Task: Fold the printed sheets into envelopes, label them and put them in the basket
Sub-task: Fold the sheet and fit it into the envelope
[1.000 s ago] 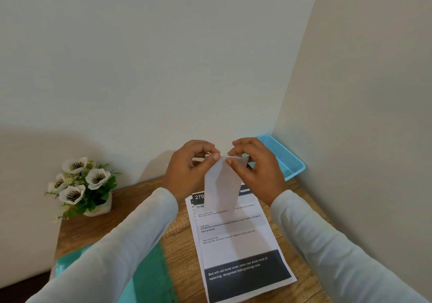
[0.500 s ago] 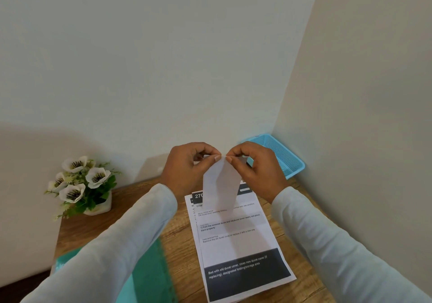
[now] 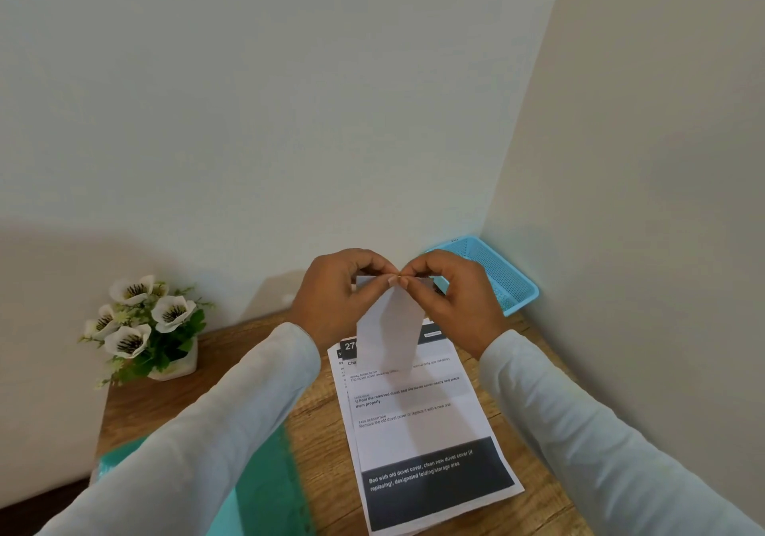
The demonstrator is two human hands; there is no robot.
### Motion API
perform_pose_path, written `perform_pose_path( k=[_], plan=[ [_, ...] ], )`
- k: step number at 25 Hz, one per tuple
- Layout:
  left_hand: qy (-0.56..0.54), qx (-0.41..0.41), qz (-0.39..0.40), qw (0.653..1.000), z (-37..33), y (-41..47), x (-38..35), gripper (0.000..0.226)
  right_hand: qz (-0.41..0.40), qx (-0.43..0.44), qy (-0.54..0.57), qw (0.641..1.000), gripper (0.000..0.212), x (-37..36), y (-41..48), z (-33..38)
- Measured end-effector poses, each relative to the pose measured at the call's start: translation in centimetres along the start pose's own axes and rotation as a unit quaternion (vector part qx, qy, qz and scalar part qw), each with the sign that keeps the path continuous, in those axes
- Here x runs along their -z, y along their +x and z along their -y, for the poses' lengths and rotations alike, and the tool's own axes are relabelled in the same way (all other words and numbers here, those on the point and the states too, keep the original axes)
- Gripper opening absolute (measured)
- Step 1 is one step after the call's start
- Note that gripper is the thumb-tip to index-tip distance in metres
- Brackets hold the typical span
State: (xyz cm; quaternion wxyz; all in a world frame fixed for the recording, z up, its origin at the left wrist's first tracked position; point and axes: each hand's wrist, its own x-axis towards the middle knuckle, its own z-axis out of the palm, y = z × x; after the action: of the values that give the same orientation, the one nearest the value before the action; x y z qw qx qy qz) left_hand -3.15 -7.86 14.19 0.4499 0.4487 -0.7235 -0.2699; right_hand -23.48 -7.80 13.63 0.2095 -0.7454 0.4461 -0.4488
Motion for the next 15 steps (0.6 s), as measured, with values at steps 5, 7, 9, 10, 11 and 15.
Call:
perform_pose_path(
  k=[5, 7, 9, 10, 11, 15],
  plan=[
    [0.001, 0.034, -0.009, 0.999, 0.6, 0.0, 0.9, 0.007, -0.008, -0.011, 0.003, 1.000, 0.003, 0.6, -0.1, -0.1],
    [-0.023, 0.053, -0.022, 0.998, 0.6, 0.0, 1.2, 0.009, -0.022, -0.021, 0.024, 0.999, 0.004, 0.7, -0.1, -0.1],
    [-0.060, 0.070, -0.055, 0.994, 0.3, 0.2, 1.2, 0.007, -0.031, -0.046, 0.071, 0.996, 0.004, 0.8, 0.0, -0.2],
    [-0.103, 0.086, -0.077, 0.988, 0.3, 0.3, 1.2, 0.006, -0.024, -0.068, 0.094, 0.993, 0.010, 0.9, -0.1, -0.3],
    [-0.163, 0.109, -0.101, 0.975, 0.3, 0.4, 1.1, 0.005, -0.006, -0.093, 0.109, 0.990, 0.018, 0.9, -0.2, -0.5],
    [-0.325, 0.219, -0.185, 0.901, 2.3, -0.6, 0.2, 0.005, 0.113, -0.180, 0.073, 0.974, 0.031, 0.6, -1.8, -2.8]
  ],
)
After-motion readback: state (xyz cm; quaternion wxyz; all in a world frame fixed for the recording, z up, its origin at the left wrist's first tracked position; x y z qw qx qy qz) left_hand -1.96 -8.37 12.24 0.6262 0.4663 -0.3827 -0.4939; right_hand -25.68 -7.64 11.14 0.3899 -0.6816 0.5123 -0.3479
